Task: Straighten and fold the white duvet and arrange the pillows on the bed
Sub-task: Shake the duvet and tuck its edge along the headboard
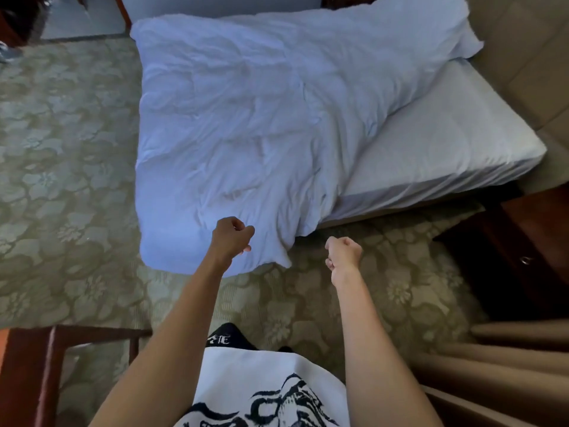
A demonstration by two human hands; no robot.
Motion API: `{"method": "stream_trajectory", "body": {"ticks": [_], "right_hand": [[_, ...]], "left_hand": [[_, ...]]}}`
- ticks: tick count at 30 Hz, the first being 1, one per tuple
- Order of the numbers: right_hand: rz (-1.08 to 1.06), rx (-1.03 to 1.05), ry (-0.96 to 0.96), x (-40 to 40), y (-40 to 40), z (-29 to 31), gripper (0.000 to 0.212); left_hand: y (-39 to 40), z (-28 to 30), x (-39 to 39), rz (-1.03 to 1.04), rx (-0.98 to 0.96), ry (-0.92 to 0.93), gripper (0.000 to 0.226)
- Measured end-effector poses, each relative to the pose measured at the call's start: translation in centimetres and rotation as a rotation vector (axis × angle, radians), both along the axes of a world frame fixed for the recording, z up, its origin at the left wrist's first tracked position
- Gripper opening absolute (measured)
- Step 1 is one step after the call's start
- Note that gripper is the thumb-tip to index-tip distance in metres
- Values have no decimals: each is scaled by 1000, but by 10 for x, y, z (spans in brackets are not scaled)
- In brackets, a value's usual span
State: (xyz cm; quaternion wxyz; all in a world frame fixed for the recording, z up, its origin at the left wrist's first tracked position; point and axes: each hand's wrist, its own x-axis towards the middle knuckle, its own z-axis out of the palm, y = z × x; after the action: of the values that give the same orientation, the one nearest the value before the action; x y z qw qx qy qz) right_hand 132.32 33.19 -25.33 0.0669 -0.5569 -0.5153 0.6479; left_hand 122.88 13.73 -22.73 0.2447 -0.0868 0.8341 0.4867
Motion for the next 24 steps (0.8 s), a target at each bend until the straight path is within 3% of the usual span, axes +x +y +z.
{"method": "stream_trajectory", "body": {"ticks": [5,14,20,24], "right_hand": [[-67,145,-15,5,64,-10,34],[-217,296,-141,-11,187,-24,35],[-234,409,-263,-72,294,-13,34],[-218,470,-199,-144,356,5,37]], "left_hand": [[75,0,-19,-107,-4,11,18],[234,-37,-76,-293,5,-37,16],[358,-50,-150,-421,-25,-30,19],[421,-34,-218,-420,-1,4,18]]}}
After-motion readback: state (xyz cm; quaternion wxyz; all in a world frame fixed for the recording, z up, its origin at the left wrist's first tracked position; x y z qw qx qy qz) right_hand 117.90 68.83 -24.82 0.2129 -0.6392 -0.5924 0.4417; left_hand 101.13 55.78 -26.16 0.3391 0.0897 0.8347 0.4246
